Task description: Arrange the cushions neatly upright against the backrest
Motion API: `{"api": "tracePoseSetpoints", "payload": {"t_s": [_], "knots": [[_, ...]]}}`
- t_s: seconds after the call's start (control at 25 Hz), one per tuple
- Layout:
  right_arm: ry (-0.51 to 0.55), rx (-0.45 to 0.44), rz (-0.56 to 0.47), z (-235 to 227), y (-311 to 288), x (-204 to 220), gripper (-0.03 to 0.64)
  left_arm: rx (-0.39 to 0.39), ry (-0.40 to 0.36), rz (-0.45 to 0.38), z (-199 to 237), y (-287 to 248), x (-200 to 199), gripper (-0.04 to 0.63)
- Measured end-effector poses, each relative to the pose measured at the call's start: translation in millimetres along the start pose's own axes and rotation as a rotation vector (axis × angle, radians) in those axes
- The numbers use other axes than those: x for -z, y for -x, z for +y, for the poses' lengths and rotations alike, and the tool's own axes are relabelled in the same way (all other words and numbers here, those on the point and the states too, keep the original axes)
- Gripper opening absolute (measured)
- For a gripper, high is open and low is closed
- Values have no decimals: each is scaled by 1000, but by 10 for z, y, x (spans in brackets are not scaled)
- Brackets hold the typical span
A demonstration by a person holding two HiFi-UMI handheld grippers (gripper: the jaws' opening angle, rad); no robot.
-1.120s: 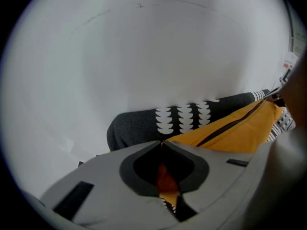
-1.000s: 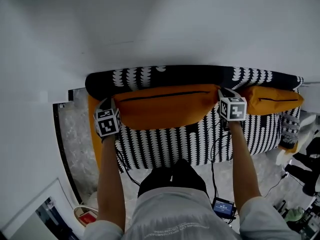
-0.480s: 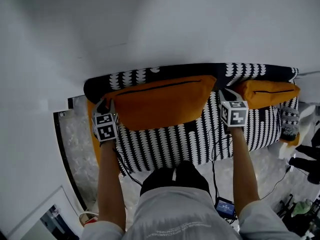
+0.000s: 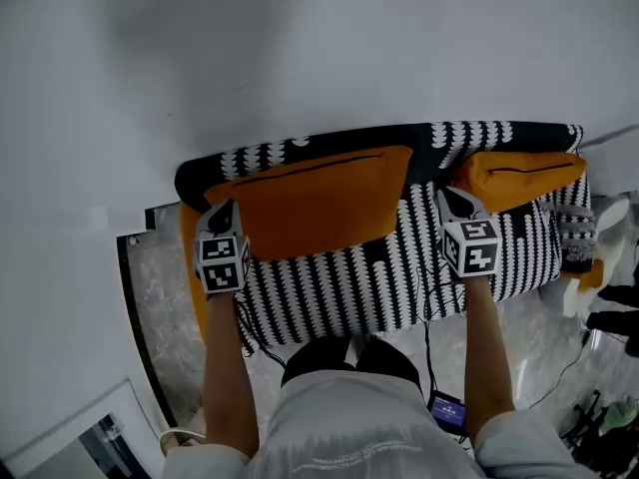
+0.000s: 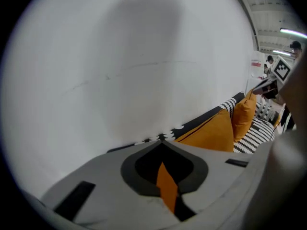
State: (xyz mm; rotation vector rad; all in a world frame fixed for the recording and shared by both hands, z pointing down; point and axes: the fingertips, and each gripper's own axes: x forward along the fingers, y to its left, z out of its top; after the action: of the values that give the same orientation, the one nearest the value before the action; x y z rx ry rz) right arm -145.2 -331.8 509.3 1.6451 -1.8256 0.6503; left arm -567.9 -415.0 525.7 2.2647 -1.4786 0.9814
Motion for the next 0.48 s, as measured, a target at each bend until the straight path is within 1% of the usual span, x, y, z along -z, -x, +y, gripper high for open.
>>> {"api": "tracePoseSetpoints", "payload": {"t_s": [0.24, 0.32, 0.48], "knots": [[10, -19, -146, 17, 744, -219, 3, 38, -38, -66, -576, 566, -249, 14], [22, -30, -177, 29, 1048, -215, 3, 58, -48, -98, -817, 825, -335, 14], [66, -19, -230, 34, 1580, -191, 3, 95, -81, -166, -1259, 1317, -513, 14]]}}
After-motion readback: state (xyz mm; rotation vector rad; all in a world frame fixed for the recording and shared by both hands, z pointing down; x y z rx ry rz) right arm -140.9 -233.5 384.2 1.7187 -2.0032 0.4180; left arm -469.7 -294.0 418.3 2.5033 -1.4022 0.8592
